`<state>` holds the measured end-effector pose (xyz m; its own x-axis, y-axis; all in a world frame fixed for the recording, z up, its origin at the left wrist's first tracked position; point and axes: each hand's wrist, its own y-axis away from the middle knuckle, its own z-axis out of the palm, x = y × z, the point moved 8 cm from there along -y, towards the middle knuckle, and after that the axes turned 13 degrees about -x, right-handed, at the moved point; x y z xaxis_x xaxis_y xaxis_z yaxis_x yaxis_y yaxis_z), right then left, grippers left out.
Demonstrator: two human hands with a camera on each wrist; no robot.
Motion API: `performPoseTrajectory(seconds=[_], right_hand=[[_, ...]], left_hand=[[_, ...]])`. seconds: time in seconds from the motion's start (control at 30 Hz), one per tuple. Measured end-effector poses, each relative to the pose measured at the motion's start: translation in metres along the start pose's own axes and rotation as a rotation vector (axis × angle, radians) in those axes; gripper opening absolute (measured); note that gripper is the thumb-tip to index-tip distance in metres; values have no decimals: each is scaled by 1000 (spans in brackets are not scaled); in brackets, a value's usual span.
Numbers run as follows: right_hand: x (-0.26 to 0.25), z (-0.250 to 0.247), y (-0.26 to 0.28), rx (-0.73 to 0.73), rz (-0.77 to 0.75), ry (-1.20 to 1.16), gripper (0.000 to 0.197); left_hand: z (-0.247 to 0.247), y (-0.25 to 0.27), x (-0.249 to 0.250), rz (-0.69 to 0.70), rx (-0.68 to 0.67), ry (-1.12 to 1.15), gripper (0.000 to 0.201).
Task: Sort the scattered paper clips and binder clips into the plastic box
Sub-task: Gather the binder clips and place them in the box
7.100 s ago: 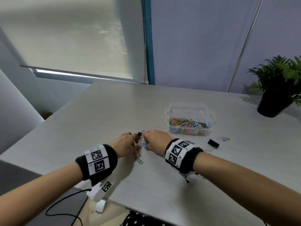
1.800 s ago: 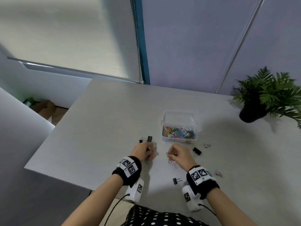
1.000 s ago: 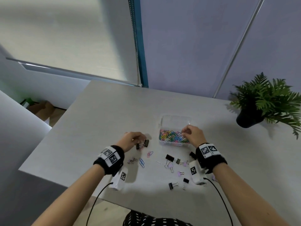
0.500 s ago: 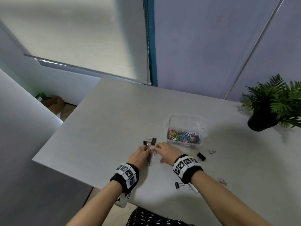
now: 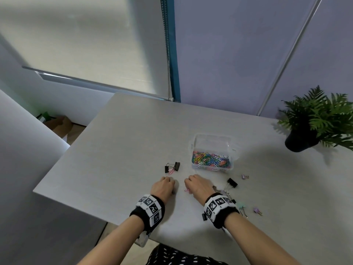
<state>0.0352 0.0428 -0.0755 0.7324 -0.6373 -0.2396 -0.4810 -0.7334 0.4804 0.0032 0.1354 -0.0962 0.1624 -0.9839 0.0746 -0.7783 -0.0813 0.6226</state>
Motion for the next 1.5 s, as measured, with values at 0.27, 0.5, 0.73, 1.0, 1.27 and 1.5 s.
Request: performPoseTrajectory(seconds=[0.27, 0.5, 0.73, 1.0, 1.27, 1.5], right_hand=[[-6, 11, 8, 5, 45, -4, 22], [-5, 18, 10, -28, 38, -63, 20], [27, 10, 27, 65, 29, -460, 11], [144, -74, 56, 489, 201, -887, 5], [174, -46, 35, 463, 328, -1011, 12], [158, -40, 78, 485, 231, -944, 16]], left_hand=[[15, 4, 7, -73, -47, -52, 30], [8, 10, 24, 34, -29, 11, 28], [-33, -5, 25, 117, 17, 241, 18], [-117, -50, 61, 232, 127, 459, 16], [-119, -87, 71, 115, 48, 450, 26], [-110, -47, 15, 241, 136, 828, 27]])
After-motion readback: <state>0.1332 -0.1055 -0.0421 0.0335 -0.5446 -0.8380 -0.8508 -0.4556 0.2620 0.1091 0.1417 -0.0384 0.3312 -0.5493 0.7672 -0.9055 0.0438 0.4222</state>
